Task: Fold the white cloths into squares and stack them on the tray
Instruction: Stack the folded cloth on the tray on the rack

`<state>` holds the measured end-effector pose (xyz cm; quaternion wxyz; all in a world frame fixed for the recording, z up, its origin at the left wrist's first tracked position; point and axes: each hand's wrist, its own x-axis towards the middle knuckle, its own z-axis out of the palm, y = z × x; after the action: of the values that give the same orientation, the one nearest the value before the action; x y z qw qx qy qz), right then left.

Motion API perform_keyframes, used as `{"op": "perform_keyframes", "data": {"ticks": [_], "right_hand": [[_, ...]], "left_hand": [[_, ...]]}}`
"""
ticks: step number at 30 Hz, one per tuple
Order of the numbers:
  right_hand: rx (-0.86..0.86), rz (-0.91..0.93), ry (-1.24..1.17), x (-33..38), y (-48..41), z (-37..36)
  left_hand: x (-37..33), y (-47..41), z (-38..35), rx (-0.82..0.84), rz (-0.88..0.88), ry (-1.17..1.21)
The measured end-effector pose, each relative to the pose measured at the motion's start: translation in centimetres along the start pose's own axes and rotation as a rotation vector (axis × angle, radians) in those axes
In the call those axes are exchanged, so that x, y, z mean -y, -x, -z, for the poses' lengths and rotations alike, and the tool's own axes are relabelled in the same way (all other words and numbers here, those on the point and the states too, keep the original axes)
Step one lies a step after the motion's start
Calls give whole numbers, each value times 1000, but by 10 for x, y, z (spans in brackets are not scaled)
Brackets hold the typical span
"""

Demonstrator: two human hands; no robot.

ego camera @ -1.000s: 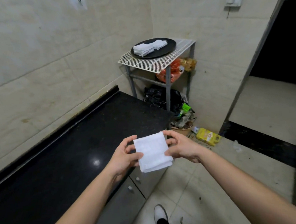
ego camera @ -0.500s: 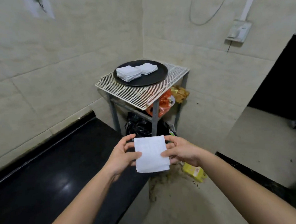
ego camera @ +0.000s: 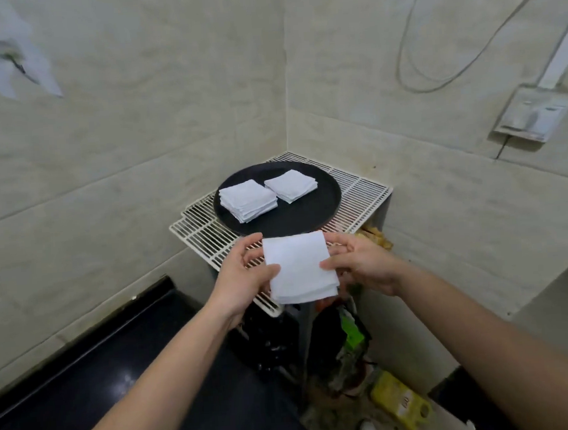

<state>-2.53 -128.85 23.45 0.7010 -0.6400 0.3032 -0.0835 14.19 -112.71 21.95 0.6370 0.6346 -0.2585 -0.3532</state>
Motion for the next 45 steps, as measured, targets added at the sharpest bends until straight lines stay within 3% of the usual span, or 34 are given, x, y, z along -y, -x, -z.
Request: {"op": "perform_keyframes", "data": {"ticks": [12,18,23,32,35,38,41,45], "right_hand": [[45,12,126,76,-213,121],[81,17,168,87,-307,154],[144,24,235,87,-350,158],[195,51,296,77,-371,165],[188,155,495,76,-364,169],[99,406,658,75,-352,173],[129,647,984,65,-341,173],[248,629,1258,44,-333,169]], "left_hand": [[-27,-200,-75,-381,73,-21],[-25,-275,-95,-572,100,-173],[-20,-301,-97,-630,127,-322],[-10,-318,-95,-624,133,-518],[-8,-308,-100,-591,65,-692],[-6,-293,-109,-518,-97,-843],[11,-281,-114,-362,-158,-978],[33,-275,-114,-307,-85,-1101]]}}
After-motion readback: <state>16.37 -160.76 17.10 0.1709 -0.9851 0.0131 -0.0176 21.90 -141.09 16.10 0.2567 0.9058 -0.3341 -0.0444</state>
